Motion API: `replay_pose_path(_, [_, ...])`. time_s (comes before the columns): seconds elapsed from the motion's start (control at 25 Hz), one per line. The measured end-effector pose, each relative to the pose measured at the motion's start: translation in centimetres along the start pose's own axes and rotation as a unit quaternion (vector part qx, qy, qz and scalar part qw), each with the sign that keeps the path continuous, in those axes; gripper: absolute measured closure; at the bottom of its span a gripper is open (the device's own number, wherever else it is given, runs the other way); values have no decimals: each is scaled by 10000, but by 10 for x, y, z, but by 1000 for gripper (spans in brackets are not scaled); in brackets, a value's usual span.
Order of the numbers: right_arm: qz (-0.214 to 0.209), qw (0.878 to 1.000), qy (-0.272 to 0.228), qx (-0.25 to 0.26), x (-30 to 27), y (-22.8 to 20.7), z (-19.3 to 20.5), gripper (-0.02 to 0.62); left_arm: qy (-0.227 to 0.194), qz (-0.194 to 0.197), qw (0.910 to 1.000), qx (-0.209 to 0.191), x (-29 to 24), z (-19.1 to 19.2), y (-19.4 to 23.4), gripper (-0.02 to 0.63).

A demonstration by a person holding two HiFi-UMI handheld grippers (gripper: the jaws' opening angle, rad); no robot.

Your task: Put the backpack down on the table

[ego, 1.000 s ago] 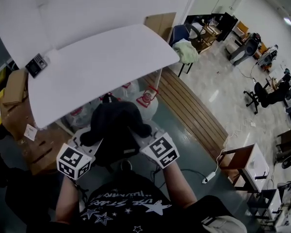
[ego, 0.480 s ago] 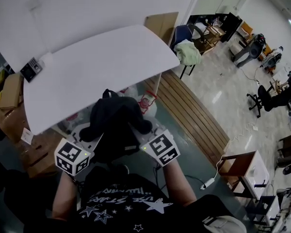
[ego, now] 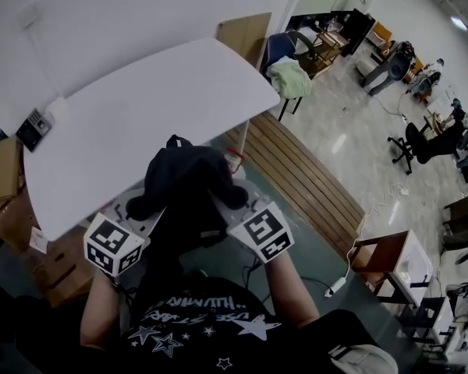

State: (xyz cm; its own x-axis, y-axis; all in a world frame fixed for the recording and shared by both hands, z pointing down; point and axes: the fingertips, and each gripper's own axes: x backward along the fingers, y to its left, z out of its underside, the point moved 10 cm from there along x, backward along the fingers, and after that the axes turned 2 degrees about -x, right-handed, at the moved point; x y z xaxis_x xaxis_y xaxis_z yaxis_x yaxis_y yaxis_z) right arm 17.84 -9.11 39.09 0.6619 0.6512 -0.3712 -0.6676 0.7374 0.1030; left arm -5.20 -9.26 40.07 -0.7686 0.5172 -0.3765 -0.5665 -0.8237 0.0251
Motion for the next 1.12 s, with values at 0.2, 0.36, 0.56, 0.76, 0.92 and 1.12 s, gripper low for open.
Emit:
replay_pose_path(0.2, [286,9995,-134,48,-22,-34,-27,565,-171,266,9991,-265,-21,-28,49,552])
replay_pose_path(0.36, [665,9973,-217,241,-47,-60,-56,565,-363,628,9971,-225,-35,-52,91,552])
replay_pose_path(0.56, [927,9946,-106,442,-72,-84,-89,565,-535,964,9937,-196,-47,-75,136,552])
replay_pose_path(0.76, [1055,9934,-364,282,-81,-102,-121,565,-783,1060,9899,-513,-50,-107,173,552])
replay_pose_path(0.92, [1204,9904,-619,276,-113,-124,-136,565,-950,908,9875,-875,-59,-122,217,552])
replay_pose_path(1.12, [1301,9887,-679,312,-165,-153,-153,565,-898,877,9891,-774,-76,-131,278,552])
